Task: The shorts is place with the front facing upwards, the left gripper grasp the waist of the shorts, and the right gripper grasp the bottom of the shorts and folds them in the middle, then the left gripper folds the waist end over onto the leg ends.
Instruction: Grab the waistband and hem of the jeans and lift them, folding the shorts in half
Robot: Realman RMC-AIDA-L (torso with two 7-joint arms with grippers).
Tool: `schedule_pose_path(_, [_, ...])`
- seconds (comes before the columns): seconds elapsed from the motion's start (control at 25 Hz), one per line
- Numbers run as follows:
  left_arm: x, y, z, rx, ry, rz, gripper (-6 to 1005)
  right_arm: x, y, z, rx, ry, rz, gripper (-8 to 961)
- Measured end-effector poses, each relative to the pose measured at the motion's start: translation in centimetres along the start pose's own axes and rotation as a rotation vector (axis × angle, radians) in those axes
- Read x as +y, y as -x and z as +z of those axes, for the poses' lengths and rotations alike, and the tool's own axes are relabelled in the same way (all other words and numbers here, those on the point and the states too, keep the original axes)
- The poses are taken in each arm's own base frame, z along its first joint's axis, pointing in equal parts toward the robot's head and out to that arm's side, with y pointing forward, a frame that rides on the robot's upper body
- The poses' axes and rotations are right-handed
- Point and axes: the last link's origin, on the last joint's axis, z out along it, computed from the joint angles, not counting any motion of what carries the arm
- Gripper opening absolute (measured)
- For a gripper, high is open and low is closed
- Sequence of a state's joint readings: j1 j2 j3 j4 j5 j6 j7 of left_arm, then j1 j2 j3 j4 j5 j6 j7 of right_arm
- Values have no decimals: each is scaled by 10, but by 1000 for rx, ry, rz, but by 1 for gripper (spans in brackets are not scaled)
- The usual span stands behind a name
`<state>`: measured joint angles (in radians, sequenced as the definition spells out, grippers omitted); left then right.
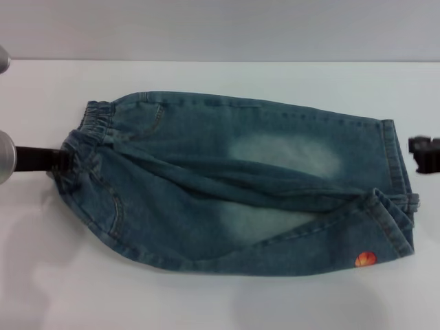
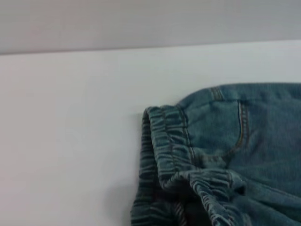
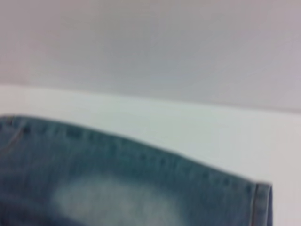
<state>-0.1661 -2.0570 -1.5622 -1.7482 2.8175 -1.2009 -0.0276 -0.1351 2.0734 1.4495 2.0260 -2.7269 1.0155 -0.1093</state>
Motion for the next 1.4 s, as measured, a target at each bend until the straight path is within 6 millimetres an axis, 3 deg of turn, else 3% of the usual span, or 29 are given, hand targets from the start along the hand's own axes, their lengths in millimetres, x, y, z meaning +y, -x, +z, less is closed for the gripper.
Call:
schedule_pose_path(0.2, [0, -4, 0, 26, 1, -1, 79, -3, 0, -2, -52, -13, 3, 32])
schedule_pose_path(0.48, [2, -4, 0, 26, 10, -1, 78, 6, -21, 5, 140, 26, 70, 88])
schedule_pose_path(0.68, [4, -5, 1, 25, 18, 0, 78, 13, -24, 5, 160, 34, 92, 128])
schedule_pose_path(1.24, [6, -7, 1, 27, 23, 8, 78, 13, -27, 15, 206, 35, 127, 509])
schedule_pose_path(1.4, [7, -8, 0, 29, 24, 10, 78, 14, -30, 18, 220, 37, 130, 509])
